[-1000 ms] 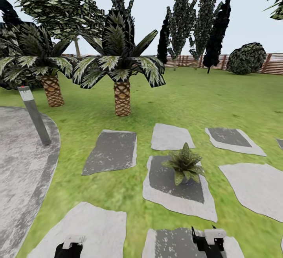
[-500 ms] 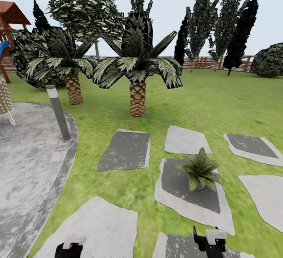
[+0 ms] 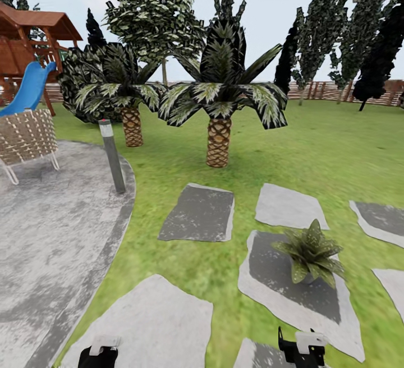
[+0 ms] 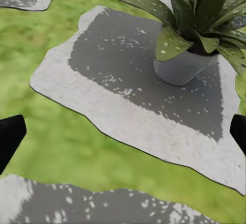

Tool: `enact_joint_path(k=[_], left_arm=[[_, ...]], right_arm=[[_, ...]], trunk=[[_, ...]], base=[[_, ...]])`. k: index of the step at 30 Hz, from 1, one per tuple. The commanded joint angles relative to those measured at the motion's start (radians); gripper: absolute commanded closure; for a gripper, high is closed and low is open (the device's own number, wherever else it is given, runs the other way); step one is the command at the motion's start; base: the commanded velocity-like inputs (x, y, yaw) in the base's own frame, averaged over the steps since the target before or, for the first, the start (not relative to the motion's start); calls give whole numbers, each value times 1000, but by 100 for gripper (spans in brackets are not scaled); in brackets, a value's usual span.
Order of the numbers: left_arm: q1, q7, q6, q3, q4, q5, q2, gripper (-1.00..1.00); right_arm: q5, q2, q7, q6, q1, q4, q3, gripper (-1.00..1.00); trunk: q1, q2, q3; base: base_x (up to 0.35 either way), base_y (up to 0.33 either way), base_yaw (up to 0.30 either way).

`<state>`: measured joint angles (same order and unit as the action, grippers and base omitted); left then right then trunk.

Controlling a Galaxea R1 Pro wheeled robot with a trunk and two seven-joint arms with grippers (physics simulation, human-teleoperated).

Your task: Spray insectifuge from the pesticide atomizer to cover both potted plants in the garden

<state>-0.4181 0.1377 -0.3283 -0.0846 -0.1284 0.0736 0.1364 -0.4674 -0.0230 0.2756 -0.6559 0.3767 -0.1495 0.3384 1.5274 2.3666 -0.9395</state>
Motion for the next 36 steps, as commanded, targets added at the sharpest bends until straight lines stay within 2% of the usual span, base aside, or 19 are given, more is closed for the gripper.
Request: enact_joint_path(k=[1, 36], left_arm=[[-1, 5, -3, -9, 1, 8, 0, 100], [-1, 5, -3, -11, 3, 6, 0, 100]], right_arm=[[-11, 0, 7, -2, 1, 1, 4, -100], [-14, -1, 4, -1, 1, 4, 2, -100]], trunk=[[0, 0, 0], [0, 0, 33]], base=[[0, 0, 237], [0, 0, 235]])
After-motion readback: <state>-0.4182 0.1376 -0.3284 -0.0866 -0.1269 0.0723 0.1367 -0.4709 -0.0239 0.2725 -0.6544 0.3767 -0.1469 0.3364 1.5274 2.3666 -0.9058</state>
